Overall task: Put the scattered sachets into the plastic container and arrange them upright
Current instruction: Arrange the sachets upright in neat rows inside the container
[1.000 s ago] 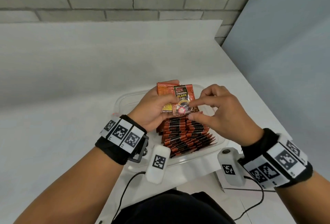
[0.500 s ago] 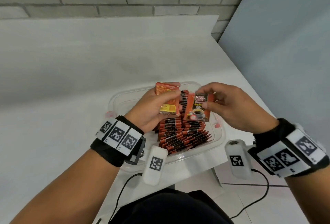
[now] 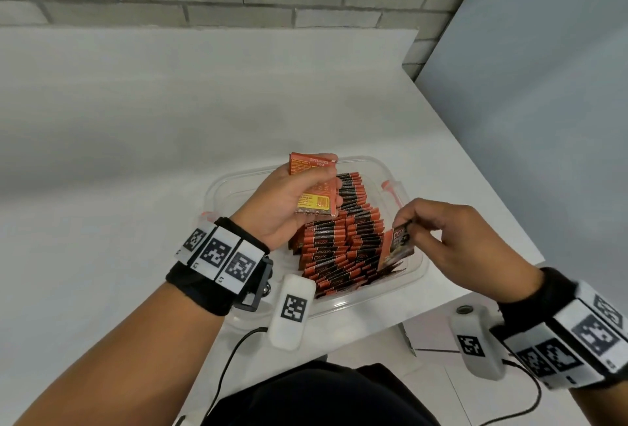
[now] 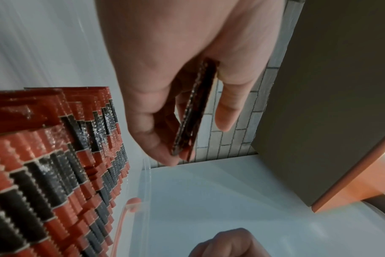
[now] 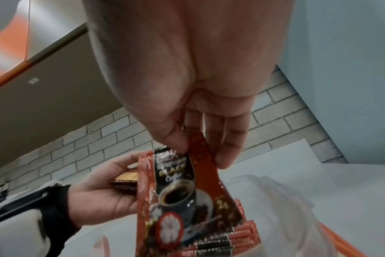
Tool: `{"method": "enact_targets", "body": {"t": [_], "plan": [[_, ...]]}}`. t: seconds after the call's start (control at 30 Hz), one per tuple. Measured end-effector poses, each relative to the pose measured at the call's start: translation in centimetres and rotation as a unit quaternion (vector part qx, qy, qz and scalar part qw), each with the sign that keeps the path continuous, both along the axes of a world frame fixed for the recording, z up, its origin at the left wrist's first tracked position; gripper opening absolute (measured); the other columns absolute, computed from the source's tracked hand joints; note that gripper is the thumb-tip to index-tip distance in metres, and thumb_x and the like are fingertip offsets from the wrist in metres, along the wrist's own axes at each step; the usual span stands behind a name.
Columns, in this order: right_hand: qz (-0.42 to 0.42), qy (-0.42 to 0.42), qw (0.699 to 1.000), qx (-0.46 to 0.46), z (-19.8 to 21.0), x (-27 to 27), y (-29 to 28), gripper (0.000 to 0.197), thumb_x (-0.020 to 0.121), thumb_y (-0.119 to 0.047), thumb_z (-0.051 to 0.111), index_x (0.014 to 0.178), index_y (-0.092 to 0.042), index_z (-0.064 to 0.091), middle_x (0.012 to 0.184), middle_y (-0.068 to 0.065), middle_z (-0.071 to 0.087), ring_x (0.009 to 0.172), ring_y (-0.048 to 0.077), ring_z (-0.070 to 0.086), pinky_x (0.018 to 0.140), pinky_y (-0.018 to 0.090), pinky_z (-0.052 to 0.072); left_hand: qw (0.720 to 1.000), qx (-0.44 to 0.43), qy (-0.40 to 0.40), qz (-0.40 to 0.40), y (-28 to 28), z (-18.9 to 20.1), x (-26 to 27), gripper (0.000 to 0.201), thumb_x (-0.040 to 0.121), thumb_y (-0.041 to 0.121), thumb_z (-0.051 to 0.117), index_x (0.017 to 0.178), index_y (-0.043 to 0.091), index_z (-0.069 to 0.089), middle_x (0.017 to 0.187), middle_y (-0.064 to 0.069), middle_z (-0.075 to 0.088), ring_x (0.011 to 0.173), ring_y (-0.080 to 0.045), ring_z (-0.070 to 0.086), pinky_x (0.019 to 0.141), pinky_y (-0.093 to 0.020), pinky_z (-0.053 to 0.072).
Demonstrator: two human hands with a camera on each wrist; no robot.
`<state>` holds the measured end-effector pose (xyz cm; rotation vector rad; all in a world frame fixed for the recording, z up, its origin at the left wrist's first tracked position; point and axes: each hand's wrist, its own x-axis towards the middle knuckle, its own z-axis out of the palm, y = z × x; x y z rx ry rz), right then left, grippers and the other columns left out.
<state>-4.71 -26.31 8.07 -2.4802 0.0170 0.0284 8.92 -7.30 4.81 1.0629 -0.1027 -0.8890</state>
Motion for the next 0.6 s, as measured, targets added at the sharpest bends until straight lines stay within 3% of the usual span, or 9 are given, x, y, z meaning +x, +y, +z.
{"method": "enact_targets", "body": {"t": [0.17, 0.27, 0.33, 0.4, 0.5, 0.6], "plan": [[0.062, 0.102, 0.991, -0.063, -1.1, -0.4, 0.0, 0.023, 0.091, -0.005, 0.054, 0.092, -0.023, 0.067, 0.087, -0.02, 0.068, 0.085, 0.0, 0.061, 0.076, 0.019, 0.047, 1.0, 0.004, 0.01, -0.002, -0.1, 0.0, 0.0, 0.027, 0.089, 0.014, 0.06, 0.116, 0.014, 0.061, 0.089, -0.008, 0.068, 0.069, -0.017, 0.067, 0.068, -0.029, 0.056], [0.073, 0.127, 0.985, -0.086, -1.2, -0.5, 0.1, 0.017, 0.092, -0.013, 0.056, 0.095, -0.025, 0.068, 0.092, -0.019, 0.069, 0.085, -0.012, 0.058, 0.073, 0.008, 0.042, 1.0, 0.007, 0.007, -0.004, -0.1, 0.0, 0.0, 0.031, 0.09, 0.013, 0.059, 0.121, 0.011, 0.059, 0.089, -0.008, 0.068, 0.069, -0.016, 0.066, 0.067, -0.029, 0.056], [0.074, 0.126, 0.984, -0.103, -1.2, -0.5, 0.0, 0.015, 0.092, -0.017, 0.058, 0.095, -0.025, 0.07, 0.093, -0.018, 0.067, 0.081, -0.013, 0.056, 0.071, 0.004, 0.037, 1.0, 0.006, 0.008, -0.003, 0.0, 0.0, 0.1, 0.033, 0.09, 0.013, 0.059, 0.123, 0.01, 0.057, 0.088, -0.008, 0.068, 0.069, -0.017, 0.066, 0.065, -0.029, 0.056], [0.077, 0.107, 0.983, -0.127, -1.3, -0.4, -0.1, 0.015, 0.09, -0.018, 0.062, 0.096, -0.026, 0.073, 0.092, -0.018, 0.06, 0.082, -0.004, 0.055, 0.076, 0.008, 0.04, 1.0, 0.006, 0.007, -0.001, 0.0, -0.1, 0.1, 0.034, 0.089, 0.013, 0.06, 0.123, 0.009, 0.057, 0.088, -0.008, 0.068, 0.068, -0.017, 0.066, 0.065, -0.028, 0.056], [0.089, 0.102, 0.972, -0.193, -1.1, -0.1, 0.0, 0.017, 0.092, -0.024, 0.059, 0.1, -0.031, 0.072, 0.092, -0.014, 0.058, 0.085, 0.003, 0.054, 0.082, 0.028, 0.043, 1.0, 0.004, 0.007, -0.002, 0.0, -0.1, 0.2, 0.03, 0.089, 0.013, 0.06, 0.119, 0.011, 0.06, 0.09, -0.009, 0.067, 0.068, -0.017, 0.066, 0.066, -0.028, 0.055], [0.119, 0.158, 0.941, -0.274, -0.8, 0.4, 0.5, 0.023, 0.097, -0.03, 0.048, 0.108, -0.039, 0.067, 0.1, -0.016, 0.059, 0.094, 0.003, 0.053, 0.081, 0.024, 0.027, 1.0, 0.007, 0.006, -0.004, 0.0, -0.2, 0.2, 0.031, 0.089, 0.013, 0.06, 0.121, 0.011, 0.06, 0.09, -0.009, 0.067, 0.067, -0.016, 0.066, 0.066, -0.028, 0.055]]}}
